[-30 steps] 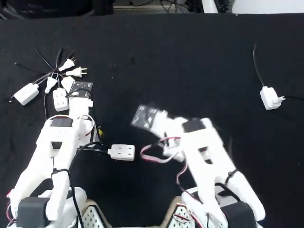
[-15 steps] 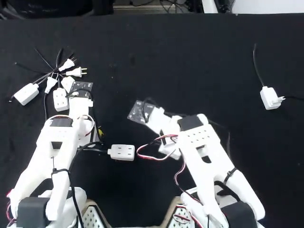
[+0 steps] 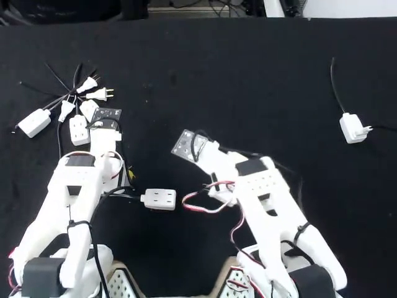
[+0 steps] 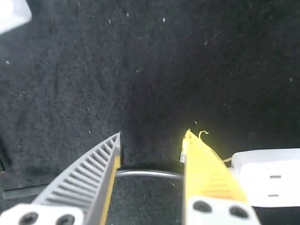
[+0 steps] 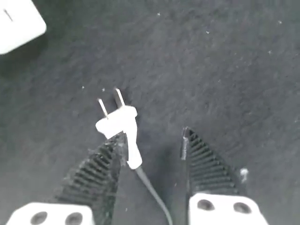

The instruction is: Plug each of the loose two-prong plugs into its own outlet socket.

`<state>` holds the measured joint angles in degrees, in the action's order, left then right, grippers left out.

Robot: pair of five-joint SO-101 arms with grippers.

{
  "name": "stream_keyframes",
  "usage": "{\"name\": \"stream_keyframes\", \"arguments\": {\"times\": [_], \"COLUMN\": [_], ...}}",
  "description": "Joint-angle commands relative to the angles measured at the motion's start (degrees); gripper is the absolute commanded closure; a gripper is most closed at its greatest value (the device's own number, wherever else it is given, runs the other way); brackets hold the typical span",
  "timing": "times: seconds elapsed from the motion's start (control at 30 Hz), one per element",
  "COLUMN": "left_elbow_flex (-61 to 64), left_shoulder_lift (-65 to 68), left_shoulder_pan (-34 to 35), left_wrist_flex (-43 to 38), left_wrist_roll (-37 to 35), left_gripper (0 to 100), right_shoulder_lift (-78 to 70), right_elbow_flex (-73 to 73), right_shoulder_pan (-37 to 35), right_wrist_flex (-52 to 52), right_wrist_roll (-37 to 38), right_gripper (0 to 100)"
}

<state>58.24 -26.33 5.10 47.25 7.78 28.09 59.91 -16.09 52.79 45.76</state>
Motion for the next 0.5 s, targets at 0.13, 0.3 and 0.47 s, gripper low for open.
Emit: {"name": "stream_keyframes", "arguments": {"times": [0.13,0.3,0.47], "left_elbow_flex": [-0.4,-0.4,-0.4], "left_shoulder_lift": [-1.49,-1.49,-1.49], "left_shoulder_pan": [0.48,0.66,0.66], "left_wrist_flex": [-0.53,-0.35,-0.35], "left_wrist_roll": [-0.53,-0.53,-0.53], "left_gripper": [79,79,79], "right_shoulder_lift": [1.98,1.98,1.54], "right_elbow_flex": [-5.05,2.15,9.54], "right_shoulder_pan": [-3.69,-3.87,-3.43], "right_wrist_flex": [13.19,4.31,-10.02], "right_wrist_roll": [5.71,9.76,9.67], "right_gripper": [82.2,81.9,82.1]}}
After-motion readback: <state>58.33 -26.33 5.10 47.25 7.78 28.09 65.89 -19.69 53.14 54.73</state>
